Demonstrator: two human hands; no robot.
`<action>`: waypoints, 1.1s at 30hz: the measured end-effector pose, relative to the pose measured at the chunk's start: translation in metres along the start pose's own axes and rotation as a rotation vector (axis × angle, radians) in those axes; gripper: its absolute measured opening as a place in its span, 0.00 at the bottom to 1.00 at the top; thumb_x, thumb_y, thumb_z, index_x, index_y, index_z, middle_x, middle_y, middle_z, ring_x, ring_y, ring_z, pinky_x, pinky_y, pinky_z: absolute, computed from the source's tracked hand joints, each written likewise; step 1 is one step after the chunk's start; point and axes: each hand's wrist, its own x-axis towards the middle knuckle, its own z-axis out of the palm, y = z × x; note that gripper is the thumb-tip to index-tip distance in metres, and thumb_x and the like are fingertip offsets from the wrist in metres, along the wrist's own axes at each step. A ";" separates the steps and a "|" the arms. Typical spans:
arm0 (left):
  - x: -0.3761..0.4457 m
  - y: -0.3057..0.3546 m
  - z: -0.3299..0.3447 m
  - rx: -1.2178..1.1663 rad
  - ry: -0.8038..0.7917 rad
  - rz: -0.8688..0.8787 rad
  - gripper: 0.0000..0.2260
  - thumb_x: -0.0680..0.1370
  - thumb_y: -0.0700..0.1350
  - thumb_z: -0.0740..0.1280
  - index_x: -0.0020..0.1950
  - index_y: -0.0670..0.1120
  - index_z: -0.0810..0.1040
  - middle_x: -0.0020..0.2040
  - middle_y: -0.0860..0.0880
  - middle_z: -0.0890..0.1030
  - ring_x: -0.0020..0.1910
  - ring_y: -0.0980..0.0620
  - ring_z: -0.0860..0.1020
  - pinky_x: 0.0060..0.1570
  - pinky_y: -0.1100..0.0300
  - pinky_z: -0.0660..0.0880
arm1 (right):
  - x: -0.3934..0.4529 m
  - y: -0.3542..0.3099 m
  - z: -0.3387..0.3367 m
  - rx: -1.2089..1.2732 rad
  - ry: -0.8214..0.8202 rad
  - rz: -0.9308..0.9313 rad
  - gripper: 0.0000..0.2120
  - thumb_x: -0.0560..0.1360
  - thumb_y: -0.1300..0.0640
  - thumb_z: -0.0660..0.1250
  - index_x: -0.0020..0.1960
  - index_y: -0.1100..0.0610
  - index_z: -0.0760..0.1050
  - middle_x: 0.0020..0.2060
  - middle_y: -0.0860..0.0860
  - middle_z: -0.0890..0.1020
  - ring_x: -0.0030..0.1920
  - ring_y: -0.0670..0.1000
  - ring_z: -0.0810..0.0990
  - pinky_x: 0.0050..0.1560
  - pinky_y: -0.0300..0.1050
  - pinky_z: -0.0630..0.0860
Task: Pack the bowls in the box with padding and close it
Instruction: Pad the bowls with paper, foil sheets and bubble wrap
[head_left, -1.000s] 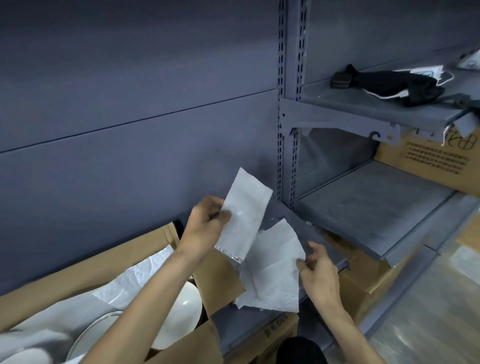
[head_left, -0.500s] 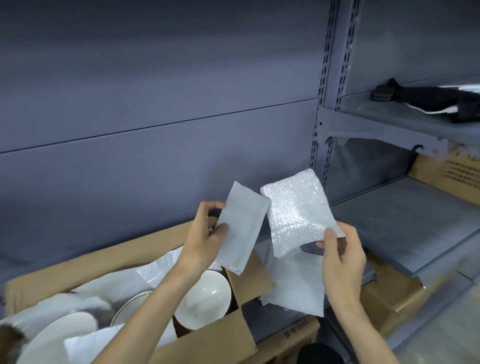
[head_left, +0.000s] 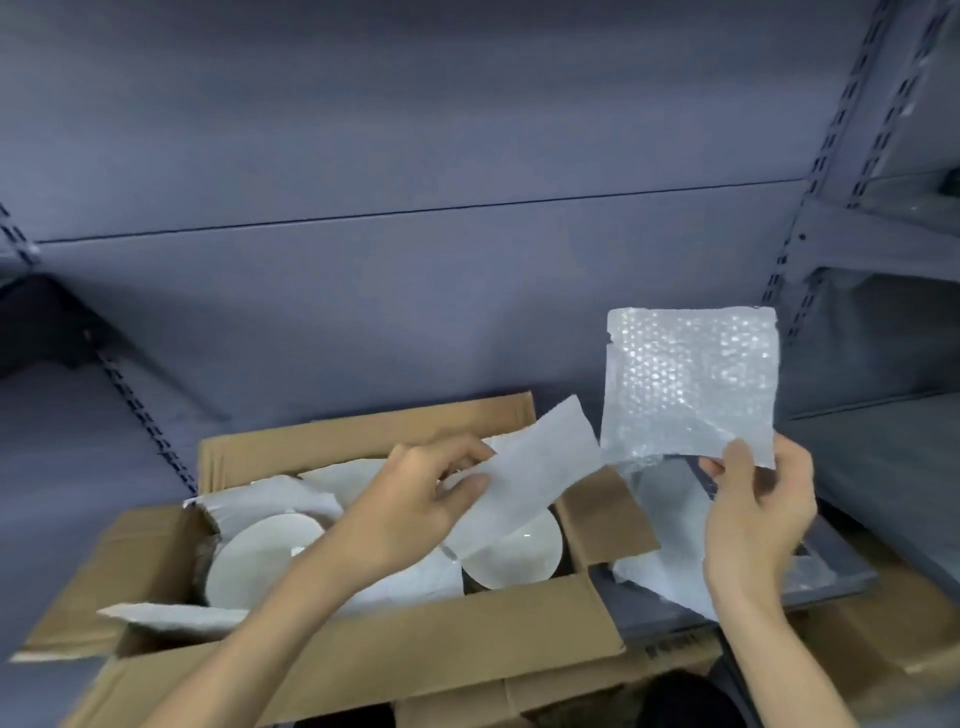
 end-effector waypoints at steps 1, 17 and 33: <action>-0.006 -0.002 0.000 0.021 -0.031 0.009 0.06 0.82 0.44 0.67 0.54 0.54 0.81 0.45 0.59 0.82 0.44 0.59 0.78 0.41 0.70 0.68 | -0.002 0.000 0.002 0.006 -0.010 -0.001 0.08 0.84 0.54 0.63 0.63 0.50 0.75 0.54 0.51 0.84 0.47 0.44 0.85 0.50 0.34 0.81; -0.039 -0.019 0.035 0.618 -0.272 0.062 0.13 0.77 0.37 0.60 0.39 0.50 0.59 0.37 0.49 0.69 0.41 0.40 0.70 0.36 0.51 0.62 | -0.025 -0.005 0.009 0.010 -0.170 -0.012 0.10 0.83 0.59 0.66 0.62 0.47 0.75 0.54 0.40 0.83 0.51 0.46 0.86 0.49 0.31 0.80; -0.036 -0.024 0.034 0.762 -0.403 0.072 0.10 0.72 0.36 0.59 0.46 0.50 0.63 0.42 0.51 0.68 0.42 0.44 0.66 0.42 0.52 0.64 | -0.038 0.001 0.012 -0.034 -0.239 0.048 0.10 0.84 0.59 0.65 0.64 0.52 0.75 0.57 0.49 0.83 0.51 0.47 0.85 0.49 0.38 0.81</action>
